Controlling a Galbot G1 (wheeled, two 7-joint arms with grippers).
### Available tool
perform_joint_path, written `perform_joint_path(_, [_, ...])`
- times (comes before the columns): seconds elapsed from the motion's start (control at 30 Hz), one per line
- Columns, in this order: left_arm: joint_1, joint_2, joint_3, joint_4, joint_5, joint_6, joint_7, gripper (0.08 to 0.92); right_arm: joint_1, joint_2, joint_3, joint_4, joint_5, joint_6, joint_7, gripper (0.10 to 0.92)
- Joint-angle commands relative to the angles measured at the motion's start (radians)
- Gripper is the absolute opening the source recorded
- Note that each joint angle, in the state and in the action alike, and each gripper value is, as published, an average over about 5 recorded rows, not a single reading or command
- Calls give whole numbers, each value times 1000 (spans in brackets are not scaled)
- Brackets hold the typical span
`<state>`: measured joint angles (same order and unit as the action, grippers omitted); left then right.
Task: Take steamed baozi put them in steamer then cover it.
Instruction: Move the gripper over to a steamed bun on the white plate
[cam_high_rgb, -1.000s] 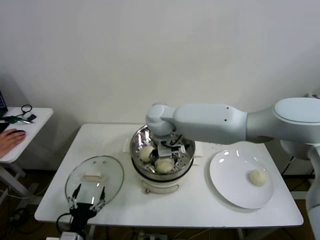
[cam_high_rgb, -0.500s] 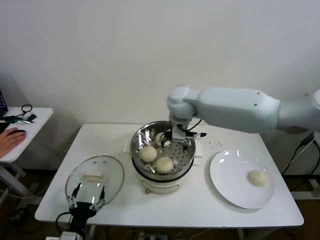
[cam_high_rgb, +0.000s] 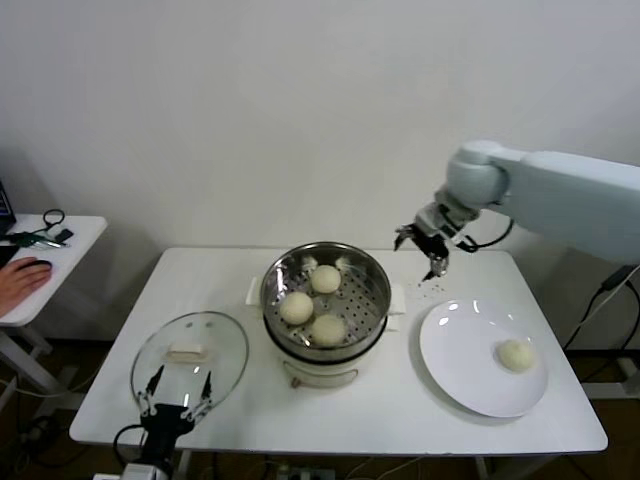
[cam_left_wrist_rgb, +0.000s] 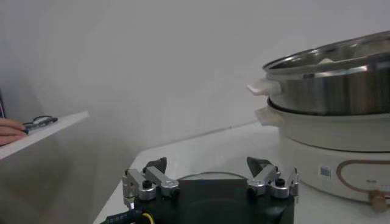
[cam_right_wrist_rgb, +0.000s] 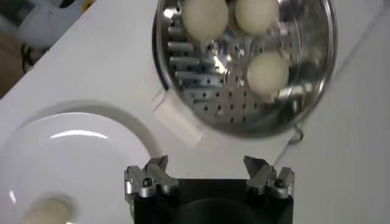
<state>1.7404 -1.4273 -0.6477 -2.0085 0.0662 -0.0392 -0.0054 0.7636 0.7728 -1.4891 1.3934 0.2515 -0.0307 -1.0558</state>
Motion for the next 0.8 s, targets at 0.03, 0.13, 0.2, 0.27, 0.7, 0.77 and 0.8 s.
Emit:
perform_joint_path(0.03, [2, -3, 0, -3, 4, 2, -1, 823, -211, -275, 94, -45, -26, -129, -25, 823])
perform_joint_path(0.13, [5, -8, -1, -5, 6, 3, -1, 823, -351, -312, 215, -75, -98, -125, -46, 823])
perform_joint_path(0.2, [7, -11, -2, -5, 9, 3, -1, 823, -442, -327, 299, -97, -134, -117, -54, 823])
perform_joint_path(0.27, [8, -15, -2, -5, 13, 4, -1, 823, -538, -334, 379, -125, -171, -105, -58, 823])
perform_joint_path(0.7, [6, -36, -1, 4, 28, 6, -4, 823, -816, -255, 639, -320, -358, -33, -69, 823])
perform_joint_path(0.77, [3, -38, -2, 6, 28, 7, -5, 823, -820, -240, 641, -335, -367, -29, -68, 823])
perform_joint_path(0.8, [2, -38, -2, 7, 28, 8, -5, 823, -820, -233, 640, -342, -372, -27, -68, 823])
